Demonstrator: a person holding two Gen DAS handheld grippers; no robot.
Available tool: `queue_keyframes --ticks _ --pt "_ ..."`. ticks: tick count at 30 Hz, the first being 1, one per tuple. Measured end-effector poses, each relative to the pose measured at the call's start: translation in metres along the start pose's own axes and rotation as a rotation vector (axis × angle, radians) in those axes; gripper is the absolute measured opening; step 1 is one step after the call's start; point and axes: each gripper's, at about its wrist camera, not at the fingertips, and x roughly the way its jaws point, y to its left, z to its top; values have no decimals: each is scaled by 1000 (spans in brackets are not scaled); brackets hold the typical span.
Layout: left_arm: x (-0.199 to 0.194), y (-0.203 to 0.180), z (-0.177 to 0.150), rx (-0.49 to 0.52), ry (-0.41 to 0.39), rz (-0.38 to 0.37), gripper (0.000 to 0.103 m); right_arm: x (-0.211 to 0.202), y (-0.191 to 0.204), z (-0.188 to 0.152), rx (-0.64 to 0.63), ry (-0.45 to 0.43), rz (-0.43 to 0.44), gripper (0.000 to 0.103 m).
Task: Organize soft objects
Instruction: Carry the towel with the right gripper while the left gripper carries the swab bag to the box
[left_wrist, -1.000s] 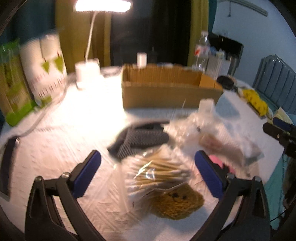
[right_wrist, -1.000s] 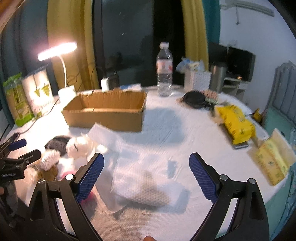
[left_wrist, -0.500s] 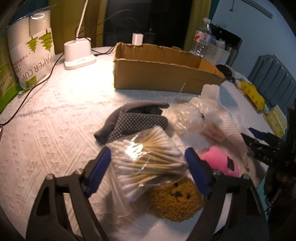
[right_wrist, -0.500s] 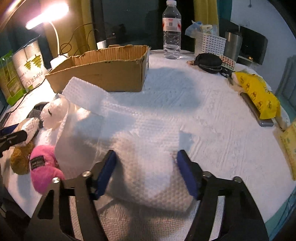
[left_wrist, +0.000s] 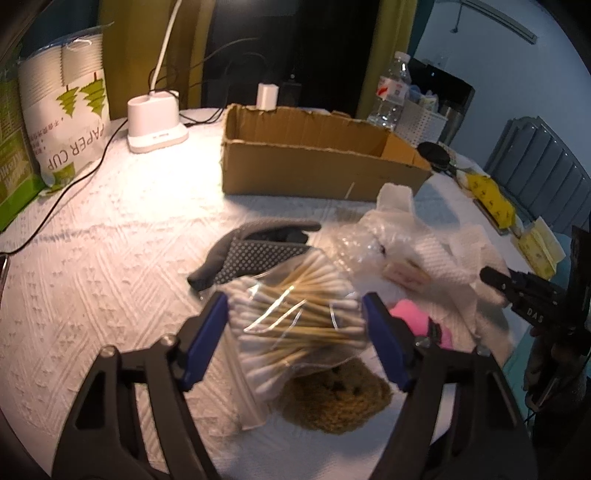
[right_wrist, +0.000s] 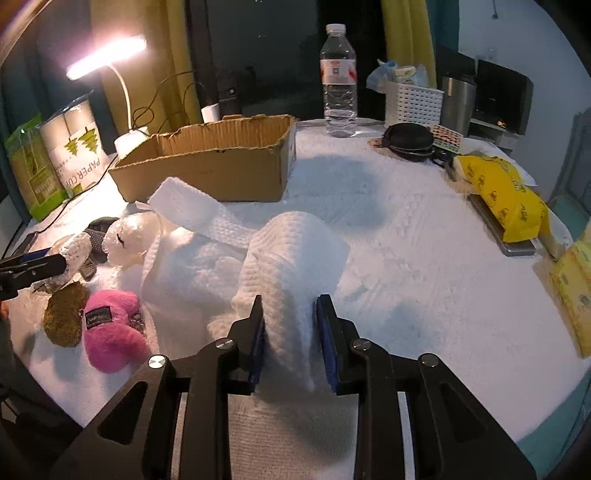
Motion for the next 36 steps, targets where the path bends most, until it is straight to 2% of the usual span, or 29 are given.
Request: queue_keyframes --ticks 7,18,36 --pt "-15 -9 7 19 -37 -5 74 -20 -7 5 15 -55 9 26" --pt "-33 -23 34 58 -100 -8 74 -42 1 36 -10 -143 44 24" --pt "-26 -33 114 151 -227 -18 75 -22 16 104 -88 -213 83 24"
